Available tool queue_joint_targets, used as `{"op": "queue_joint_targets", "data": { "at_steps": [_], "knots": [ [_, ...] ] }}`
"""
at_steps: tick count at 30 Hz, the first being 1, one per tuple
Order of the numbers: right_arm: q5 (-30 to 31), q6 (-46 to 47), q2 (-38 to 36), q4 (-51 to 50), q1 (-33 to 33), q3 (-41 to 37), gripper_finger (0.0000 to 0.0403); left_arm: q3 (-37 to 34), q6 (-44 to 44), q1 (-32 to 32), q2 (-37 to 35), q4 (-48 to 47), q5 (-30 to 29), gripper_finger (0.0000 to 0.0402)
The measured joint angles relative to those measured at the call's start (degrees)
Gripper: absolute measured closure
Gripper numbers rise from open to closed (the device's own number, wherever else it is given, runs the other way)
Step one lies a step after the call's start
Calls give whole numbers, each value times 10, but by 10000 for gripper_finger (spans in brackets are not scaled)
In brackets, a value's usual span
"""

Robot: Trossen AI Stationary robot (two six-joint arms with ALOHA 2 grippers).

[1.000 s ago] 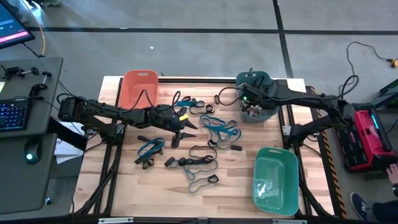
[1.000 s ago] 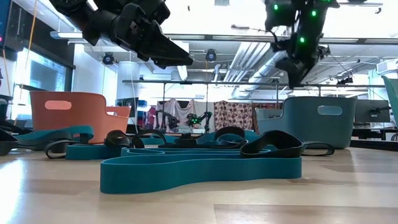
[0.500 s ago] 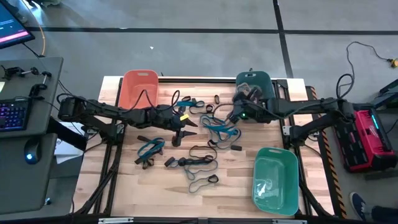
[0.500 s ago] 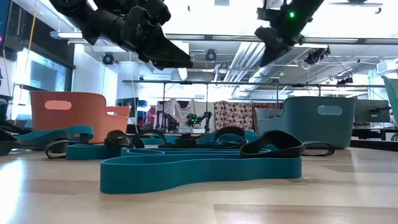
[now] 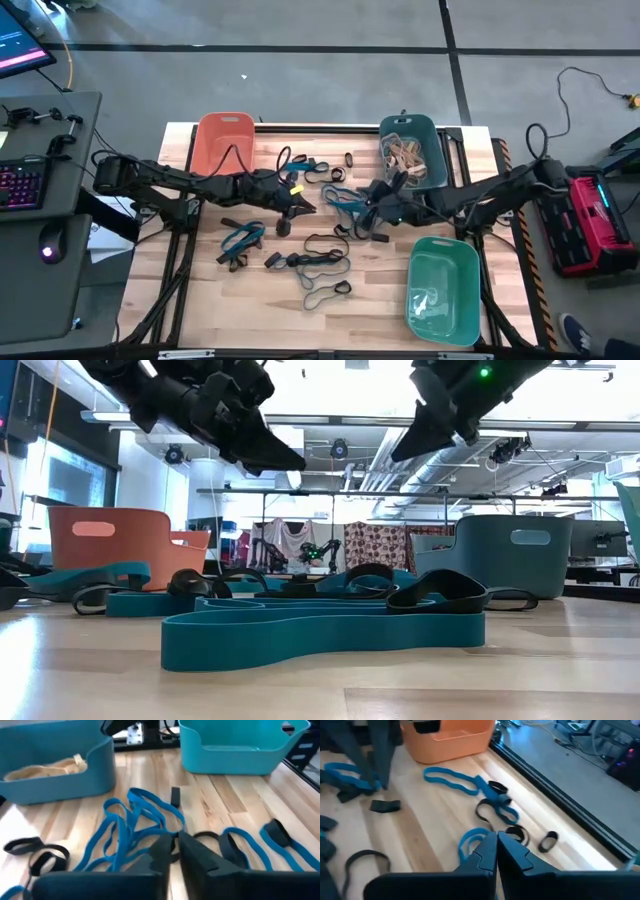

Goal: Sort rubber bands into baskets
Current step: Put the blue rubber band into the green bin

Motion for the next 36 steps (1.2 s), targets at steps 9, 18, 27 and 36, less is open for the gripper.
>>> {"op": "queue_joint_targets", "data": {
  "at_steps": [9, 18, 27, 36],
  "knots": [
    [-15, 59, 0, 27, 22, -35, 400, 0, 1, -4, 0, -44, 7, 401],
    [-33, 50, 0, 42, 28, -50, 353, 0, 15, -9, 0, -60, 8, 401],
    [-95, 29, 22, 61, -9, -51, 264, 0, 5, -17, 0, -78, 6, 401],
    [-139, -18, 101, 76, -28, -16, 234, -71, -9, -41, 0, 132, 14, 401]
  ]
}}
